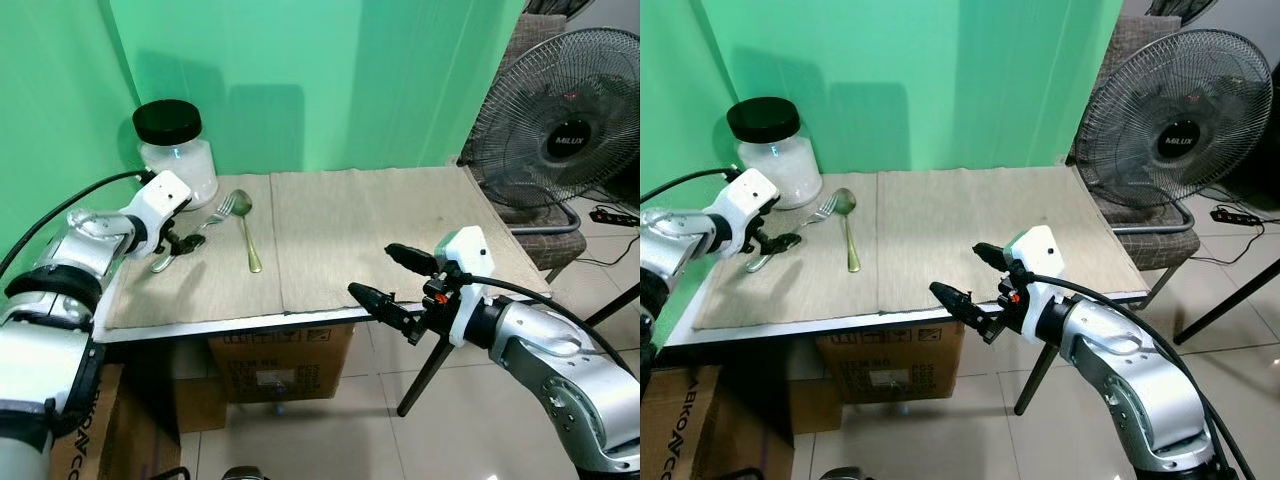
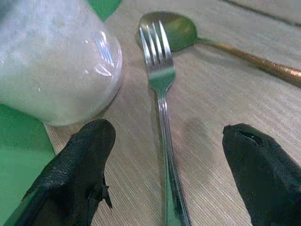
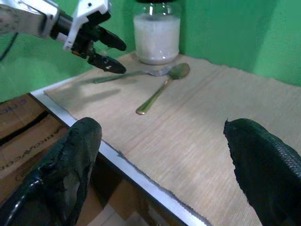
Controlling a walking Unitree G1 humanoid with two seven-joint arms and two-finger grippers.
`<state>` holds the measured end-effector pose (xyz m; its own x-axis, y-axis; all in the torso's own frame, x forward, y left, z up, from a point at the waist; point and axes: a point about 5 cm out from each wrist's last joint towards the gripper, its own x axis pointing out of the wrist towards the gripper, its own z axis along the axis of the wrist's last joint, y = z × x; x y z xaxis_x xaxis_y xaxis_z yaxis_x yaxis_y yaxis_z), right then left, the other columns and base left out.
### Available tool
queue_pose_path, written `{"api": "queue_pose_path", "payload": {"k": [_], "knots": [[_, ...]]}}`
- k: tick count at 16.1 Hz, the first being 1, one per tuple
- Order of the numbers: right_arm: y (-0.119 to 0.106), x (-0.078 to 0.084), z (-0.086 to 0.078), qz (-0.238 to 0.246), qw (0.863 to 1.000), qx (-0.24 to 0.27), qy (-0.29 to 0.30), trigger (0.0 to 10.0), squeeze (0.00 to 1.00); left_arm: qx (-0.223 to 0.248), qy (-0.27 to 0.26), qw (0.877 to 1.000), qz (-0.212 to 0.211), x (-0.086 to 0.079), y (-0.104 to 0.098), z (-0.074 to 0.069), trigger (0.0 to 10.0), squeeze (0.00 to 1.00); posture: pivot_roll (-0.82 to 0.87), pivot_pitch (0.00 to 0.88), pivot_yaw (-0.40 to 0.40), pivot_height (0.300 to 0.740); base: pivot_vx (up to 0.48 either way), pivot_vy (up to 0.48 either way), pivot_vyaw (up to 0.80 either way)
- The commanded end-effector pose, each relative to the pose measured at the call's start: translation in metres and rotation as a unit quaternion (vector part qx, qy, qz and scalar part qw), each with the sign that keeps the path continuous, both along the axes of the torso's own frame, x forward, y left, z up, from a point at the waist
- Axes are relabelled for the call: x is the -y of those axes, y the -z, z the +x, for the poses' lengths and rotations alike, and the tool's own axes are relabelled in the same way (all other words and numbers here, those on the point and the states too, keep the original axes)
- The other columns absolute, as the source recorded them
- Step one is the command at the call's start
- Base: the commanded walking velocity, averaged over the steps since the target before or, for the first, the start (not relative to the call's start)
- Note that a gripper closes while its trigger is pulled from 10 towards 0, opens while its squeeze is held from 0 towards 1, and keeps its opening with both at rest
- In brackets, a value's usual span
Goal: Setting the table
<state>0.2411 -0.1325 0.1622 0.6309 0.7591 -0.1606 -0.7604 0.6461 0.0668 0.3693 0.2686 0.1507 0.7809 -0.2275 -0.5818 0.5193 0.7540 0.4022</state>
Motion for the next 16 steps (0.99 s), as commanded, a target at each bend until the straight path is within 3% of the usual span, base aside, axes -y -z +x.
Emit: {"api": "queue_pose_path", "payload": {"k": [1, 4, 8, 16], "knots": [[-0.004, 0.002, -0.004, 0.005, 1.000, 0.007, -0.002, 10.0, 0.00, 0.003, 0.003, 1.000, 0.000, 0.002, -0.004, 0.003, 10.0, 0.00, 0.00, 0.006, -0.035, 0.740, 0.000, 0.000, 0.00], [-0.008, 0.003, -0.010, 0.012, 1.000, 0.004, -0.009, 10.0, 0.00, 0.008, -0.020, 1.000, -0.016, 0.001, -0.005, 0.004, 10.0, 0.00, -0.01, 0.038, -0.039, 0.740, 0.000, 0.000, 0.00], [-0.010, 0.006, -0.020, 0.021, 1.000, -0.005, 0.000, 10.0, 0.00, -0.012, -0.014, 1.000, -0.016, 0.003, 0.007, -0.001, 10.0, 0.00, -0.03, 0.110, -0.053, 0.740, 0.000, 0.000, 0.00], [-0.014, 0.004, -0.030, 0.032, 0.999, -0.015, 0.004, 10.0, 0.00, 0.005, -0.060, 0.998, 0.009, -0.006, 0.006, 0.000, 10.0, 0.00, -0.05, 0.121, -0.053, 0.740, 0.000, 0.000, 0.00]]}}
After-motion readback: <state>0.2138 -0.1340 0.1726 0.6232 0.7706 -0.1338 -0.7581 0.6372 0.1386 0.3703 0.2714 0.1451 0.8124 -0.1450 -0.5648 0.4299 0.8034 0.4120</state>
